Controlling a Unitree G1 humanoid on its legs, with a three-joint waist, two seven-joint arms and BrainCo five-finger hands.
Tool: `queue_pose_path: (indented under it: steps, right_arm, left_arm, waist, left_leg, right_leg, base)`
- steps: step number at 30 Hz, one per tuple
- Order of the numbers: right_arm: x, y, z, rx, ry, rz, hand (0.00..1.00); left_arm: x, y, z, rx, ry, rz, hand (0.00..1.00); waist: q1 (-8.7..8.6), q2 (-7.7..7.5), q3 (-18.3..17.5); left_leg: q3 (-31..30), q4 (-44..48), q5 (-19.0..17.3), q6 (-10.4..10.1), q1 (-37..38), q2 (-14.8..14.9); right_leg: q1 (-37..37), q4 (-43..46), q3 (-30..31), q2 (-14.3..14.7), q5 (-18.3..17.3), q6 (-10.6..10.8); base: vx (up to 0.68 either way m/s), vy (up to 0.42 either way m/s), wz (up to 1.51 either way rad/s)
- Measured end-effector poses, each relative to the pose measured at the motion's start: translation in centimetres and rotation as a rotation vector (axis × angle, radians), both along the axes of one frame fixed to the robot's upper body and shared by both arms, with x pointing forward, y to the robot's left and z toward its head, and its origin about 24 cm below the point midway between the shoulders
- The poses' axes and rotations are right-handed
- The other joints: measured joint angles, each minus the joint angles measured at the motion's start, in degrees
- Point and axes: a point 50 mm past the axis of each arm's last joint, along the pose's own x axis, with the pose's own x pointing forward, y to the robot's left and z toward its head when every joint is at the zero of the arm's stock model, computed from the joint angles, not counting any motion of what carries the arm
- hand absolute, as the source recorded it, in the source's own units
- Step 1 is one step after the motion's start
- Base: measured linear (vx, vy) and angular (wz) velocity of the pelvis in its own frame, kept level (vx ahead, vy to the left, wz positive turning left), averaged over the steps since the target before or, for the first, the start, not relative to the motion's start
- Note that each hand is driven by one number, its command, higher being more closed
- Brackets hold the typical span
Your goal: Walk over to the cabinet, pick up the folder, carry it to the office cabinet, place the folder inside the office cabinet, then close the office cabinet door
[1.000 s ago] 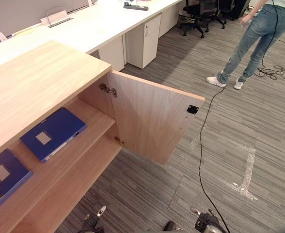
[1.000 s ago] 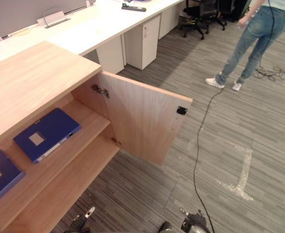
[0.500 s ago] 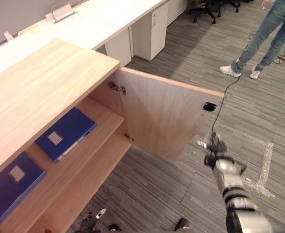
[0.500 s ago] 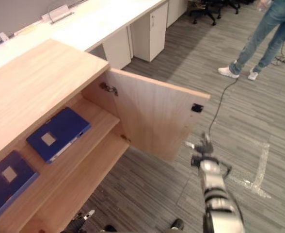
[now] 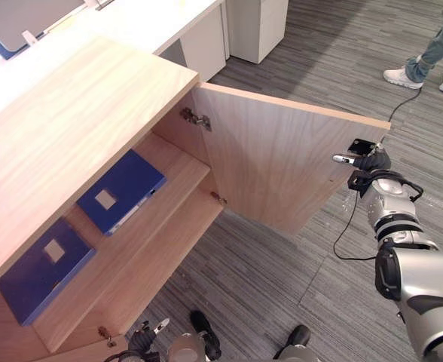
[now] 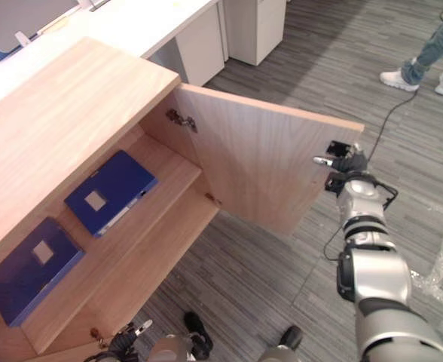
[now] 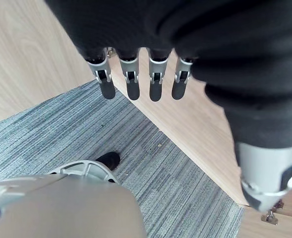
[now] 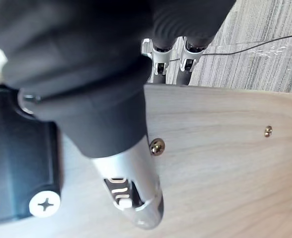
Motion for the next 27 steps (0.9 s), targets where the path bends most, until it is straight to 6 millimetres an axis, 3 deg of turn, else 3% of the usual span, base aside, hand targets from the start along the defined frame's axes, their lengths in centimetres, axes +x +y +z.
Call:
queue_pose_path:
  steps: [4,9,12,16,20,23,27]
  right_arm:
    - [0.5,0.1,1.4,0.008,-0.032,-0.003,0.00]
    - [0.9,0.8,1.7,-0.011,-0.037,0.020,0.00]
    - [1.5,2.9,2.4,-0.185,-0.021,0.143,0.00]
    - [0.8,6.1,2.9,-0.497,-0.015,0.440,0.00]
    - [-1.2,10.1,1.8,-0.693,0.034,0.804,0.00]
    - [-4.1,13.5,0.1,-0.846,0.116,1.159,0.00]
    - [-8.6,18.2,-1.8,-0.856,0.135,1.588,0.00]
  left_arm:
    - [0.2,-0.1,0.1,-0.002,-0.007,-0.004,0.00]
    - [0.4,-0.1,0.2,0.000,-0.015,-0.006,0.00]
    - [0.3,-0.1,0.1,0.003,-0.012,-0.011,0.00]
    - [0.3,0.0,0.1,0.007,-0.009,-0.031,0.00]
    - [0.1,-0.1,0.0,0.010,0.000,-0.071,0.00]
    - [0.1,0.2,0.1,0.021,-0.003,-0.086,0.00]
    - [-0.1,0.8,0.1,0.035,0.003,-0.077,0.00]
  waist:
    - [-0.04,1.28,1.71]
    - [0.64,1.46,1.81]
    - [-0.04,1.45,1.84]
    - [-1.79,1.45,1.84]
    - [-3.77,1.38,1.77]
    - [-4.15,0.94,0.77]
    - [-3.32,-0.66,-0.68]
  left_leg:
    - [-0.94,-0.54,1.72,-0.17,-1.11,1.24]
    - [-0.83,-4.45,5.32,-0.42,-1.33,1.98]
    - [-0.24,-5.28,6.07,-0.61,-1.23,2.48]
    - [1.87,-5.26,6.08,-0.61,-1.04,3.26]
    - [4.03,-5.15,6.16,-0.70,0.36,4.84]
    - [5.42,-4.89,6.66,-1.05,0.74,6.44]
    - [5.27,-4.63,8.54,-1.50,0.70,8.33]
  right_leg:
    - [-0.55,-0.09,-0.49,1.29,-0.03,0.57]
    - [-2.27,-0.05,-0.32,3.14,0.00,0.71]
    - [-2.99,-0.04,0.36,3.84,0.04,0.66]
    - [-4.41,0.03,2.32,4.50,0.05,0.62]
    - [-4.35,-0.42,4.04,6.15,-0.21,0.30]
    - [-4.33,-0.71,4.56,7.82,-0.89,-0.58]
    - [-4.08,-0.31,4.14,9.56,-2.36,-1.68]
  base:
    - [-0.12,-0.017,0.08]
    - [-0.09,-0.009,-0.03]
    - [-0.05,-0.001,-0.13]
    - [0.00,-0.004,-0.27]
    - [0.02,-0.038,-0.31]
    - [0.00,-0.060,-0.21]
    - [0.01,-0.080,0.07]
